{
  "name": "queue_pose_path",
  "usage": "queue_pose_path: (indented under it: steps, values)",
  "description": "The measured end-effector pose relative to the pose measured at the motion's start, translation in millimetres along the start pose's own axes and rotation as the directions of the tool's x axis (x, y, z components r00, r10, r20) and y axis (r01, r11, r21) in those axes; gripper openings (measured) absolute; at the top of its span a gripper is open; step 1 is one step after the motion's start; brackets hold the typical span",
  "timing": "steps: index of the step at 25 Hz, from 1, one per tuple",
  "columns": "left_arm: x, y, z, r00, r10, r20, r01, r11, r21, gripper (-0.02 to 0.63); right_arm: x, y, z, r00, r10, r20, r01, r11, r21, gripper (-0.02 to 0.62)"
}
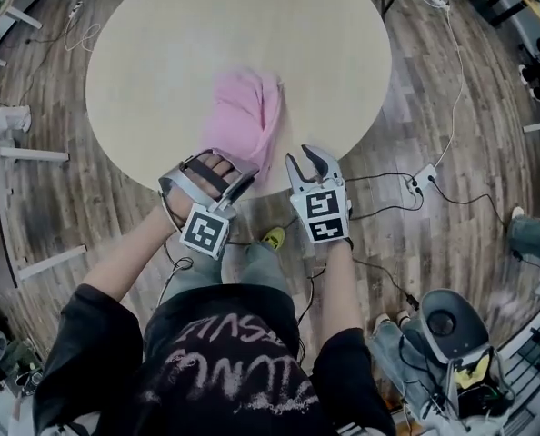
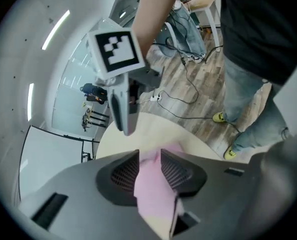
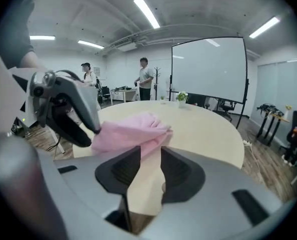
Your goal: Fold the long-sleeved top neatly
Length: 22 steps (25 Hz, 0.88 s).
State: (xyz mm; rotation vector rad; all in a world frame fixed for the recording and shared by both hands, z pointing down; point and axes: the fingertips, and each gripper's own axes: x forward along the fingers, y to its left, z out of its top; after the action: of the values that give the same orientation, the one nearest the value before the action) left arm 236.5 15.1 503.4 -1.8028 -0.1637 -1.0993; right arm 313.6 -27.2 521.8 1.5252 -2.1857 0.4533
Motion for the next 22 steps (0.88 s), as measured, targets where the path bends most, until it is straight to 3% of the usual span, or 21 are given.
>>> queue_pose_path:
  steps: [1,4,6,9,12,16,19,20,22]
  values:
    - [-2,2,4,1.000,0.007,0.027,-0.007,1.000,0.004,0.157,4,-10,12,1.000,-0.010,-0.006,0.009,1.000,-0.012,0.130]
    - [-1,5,11,0.994,0.002,0.113,0.001,1.000,-0.022,0.163,31,-35,48,0.998,-0.022,-0.051,0.019,0.998,-0.059,0.130]
    - [8,1,-6,0.990,-0.020,0.137,0.036,0.992,-0.119,0.163,59,-43,64,0.995,-0.027,-0.100,0.016,0.995,-0.103,0.133]
    - [16,-6,-42,0.992,-0.002,0.129,0.038,0.959,-0.281,0.171,97,-35,72,0.982,0.005,-0.188,-0.033,0.989,-0.145,0.173]
    - [13,-19,-59,0.990,-0.015,0.138,0.052,0.962,-0.270,0.230,139,-17,83,0.962,0.070,-0.264,-0.109,0.985,-0.136,0.194]
    - [25,-26,-59,0.986,0.007,0.168,0.039,0.962,-0.269,0.232,200,2,91,0.927,0.138,-0.350,-0.199,0.970,-0.144,0.216]
    - [29,-15,-58,0.988,0.038,0.153,0.010,0.953,-0.302,0.224,220,12,93,0.876,0.185,-0.446,-0.298,0.934,-0.196,0.212]
    - [29,-12,-58,0.987,0.034,0.154,0.018,0.946,-0.324,0.208,223,13,91,0.856,0.196,-0.478,-0.328,0.921,-0.210,0.185]
    - [29,-18,-59,0.984,-0.009,0.175,0.073,0.928,-0.365,0.175,227,16,86,0.829,0.223,-0.513,-0.375,0.902,-0.215,0.036]
